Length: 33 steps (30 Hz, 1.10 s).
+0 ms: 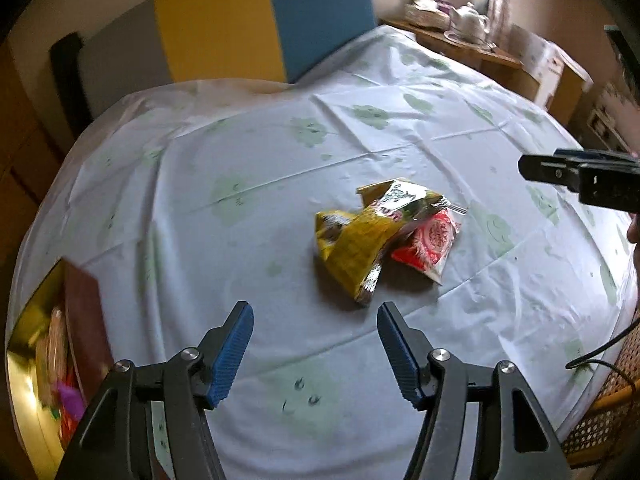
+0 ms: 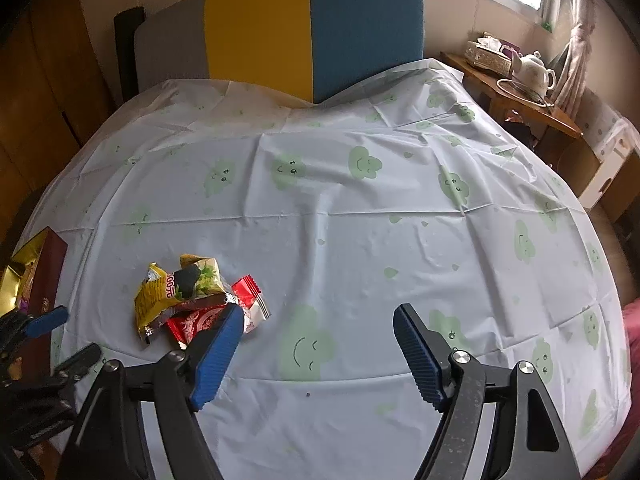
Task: Organize snacks
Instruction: 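Move both grippers away from the tin toward the yellow chip bag, then grasp the yellow chip bag with the left gripper and lift it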
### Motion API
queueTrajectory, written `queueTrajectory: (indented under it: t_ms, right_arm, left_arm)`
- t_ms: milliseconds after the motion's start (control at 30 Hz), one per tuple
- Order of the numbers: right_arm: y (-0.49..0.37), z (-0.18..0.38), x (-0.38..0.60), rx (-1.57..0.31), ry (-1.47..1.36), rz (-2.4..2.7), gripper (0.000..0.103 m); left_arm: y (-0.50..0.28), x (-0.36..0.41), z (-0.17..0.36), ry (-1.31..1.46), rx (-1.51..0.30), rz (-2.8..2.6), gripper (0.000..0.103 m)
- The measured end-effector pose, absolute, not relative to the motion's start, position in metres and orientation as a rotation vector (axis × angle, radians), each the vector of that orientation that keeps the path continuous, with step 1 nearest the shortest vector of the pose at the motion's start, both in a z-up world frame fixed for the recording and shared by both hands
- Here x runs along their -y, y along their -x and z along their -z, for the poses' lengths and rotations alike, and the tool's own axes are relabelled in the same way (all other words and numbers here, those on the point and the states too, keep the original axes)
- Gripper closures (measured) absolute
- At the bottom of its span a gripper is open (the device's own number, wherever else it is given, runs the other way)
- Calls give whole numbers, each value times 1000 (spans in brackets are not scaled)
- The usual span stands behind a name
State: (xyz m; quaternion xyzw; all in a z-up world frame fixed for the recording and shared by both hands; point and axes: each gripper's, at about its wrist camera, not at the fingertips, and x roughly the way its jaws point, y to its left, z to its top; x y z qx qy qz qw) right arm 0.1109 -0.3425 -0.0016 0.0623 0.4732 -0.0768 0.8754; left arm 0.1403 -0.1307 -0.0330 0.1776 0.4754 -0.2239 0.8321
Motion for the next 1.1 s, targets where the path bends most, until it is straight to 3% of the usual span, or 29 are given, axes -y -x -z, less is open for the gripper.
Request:
queueTrajectory:
  t_ms: [667, 1100]
  right_arm:
    - [-111, -1, 352, -979, -181, 174, 20]
    - [-112, 1, 355, -992, -180, 194, 19]
  left_arm:
    - [-171, 200, 54, -618, -959, 624, 37]
    - [-141, 198, 26, -638, -837, 662, 37]
